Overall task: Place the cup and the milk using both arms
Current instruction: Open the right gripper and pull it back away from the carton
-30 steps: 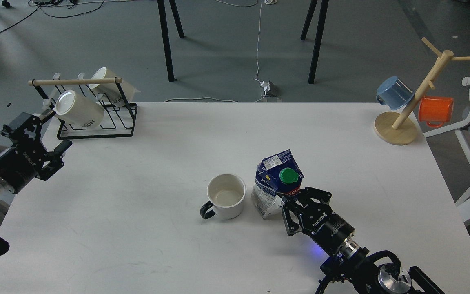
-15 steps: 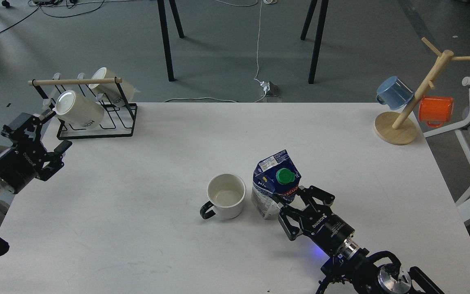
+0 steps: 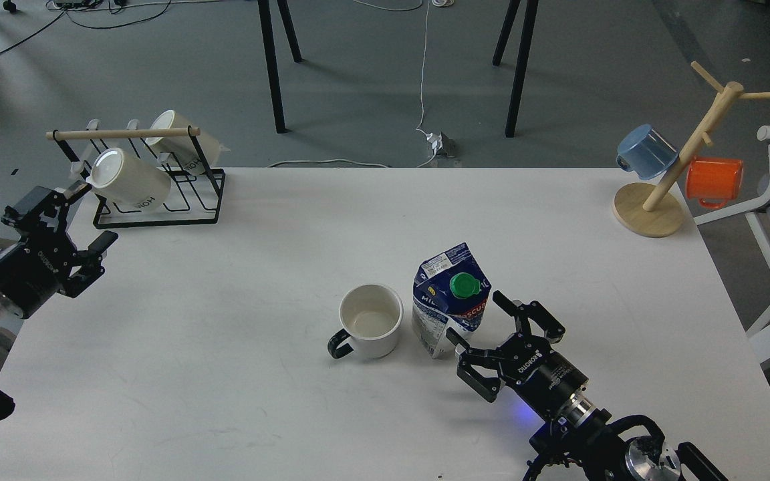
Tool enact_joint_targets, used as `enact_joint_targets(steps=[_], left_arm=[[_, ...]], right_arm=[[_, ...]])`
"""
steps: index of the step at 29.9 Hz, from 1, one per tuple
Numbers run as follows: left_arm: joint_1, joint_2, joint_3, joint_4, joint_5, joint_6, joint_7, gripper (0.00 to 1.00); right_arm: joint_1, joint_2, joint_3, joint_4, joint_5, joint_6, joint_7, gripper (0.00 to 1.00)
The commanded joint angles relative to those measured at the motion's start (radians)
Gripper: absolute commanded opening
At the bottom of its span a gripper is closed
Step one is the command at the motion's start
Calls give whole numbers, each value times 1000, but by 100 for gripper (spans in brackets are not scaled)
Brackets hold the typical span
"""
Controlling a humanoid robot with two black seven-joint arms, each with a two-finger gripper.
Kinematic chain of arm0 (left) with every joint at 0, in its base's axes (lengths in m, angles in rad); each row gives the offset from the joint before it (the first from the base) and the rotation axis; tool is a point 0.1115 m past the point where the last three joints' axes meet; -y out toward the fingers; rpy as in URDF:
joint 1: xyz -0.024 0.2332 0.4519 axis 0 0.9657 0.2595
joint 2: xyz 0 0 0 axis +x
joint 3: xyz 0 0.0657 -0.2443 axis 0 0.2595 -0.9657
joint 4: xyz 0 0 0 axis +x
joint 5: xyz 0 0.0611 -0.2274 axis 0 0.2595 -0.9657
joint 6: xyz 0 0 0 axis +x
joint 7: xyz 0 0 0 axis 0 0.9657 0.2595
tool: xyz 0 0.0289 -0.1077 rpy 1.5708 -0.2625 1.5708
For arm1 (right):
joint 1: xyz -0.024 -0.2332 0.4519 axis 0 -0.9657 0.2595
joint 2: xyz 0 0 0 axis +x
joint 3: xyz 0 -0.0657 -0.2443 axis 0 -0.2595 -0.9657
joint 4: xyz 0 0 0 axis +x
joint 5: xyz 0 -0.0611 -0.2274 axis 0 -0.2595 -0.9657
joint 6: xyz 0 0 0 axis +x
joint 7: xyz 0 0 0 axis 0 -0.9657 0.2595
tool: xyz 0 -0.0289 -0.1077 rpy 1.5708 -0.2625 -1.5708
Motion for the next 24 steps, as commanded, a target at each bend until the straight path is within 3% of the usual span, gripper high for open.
enact_joint_targets(steps=[1,8,13,17,24], left_arm=[[0,0,0,0,0,0,0,98],[0,-2,0,0,0,0,0,98],[0,3,-2,0,-2,0,0,98],[0,11,-6,-2,-2,0,0,98],[0,11,-17,-44,-3,0,0,98]], right_arm=[[-57,-28,8,64,1,0,0,98],[-215,-115,105,216,6,0,0,98],[-240,-193,331,233,11,0,0,98],[-108,-264,494,158,34,0,0,98],[194,-354,467,-41,28,0,0,98]])
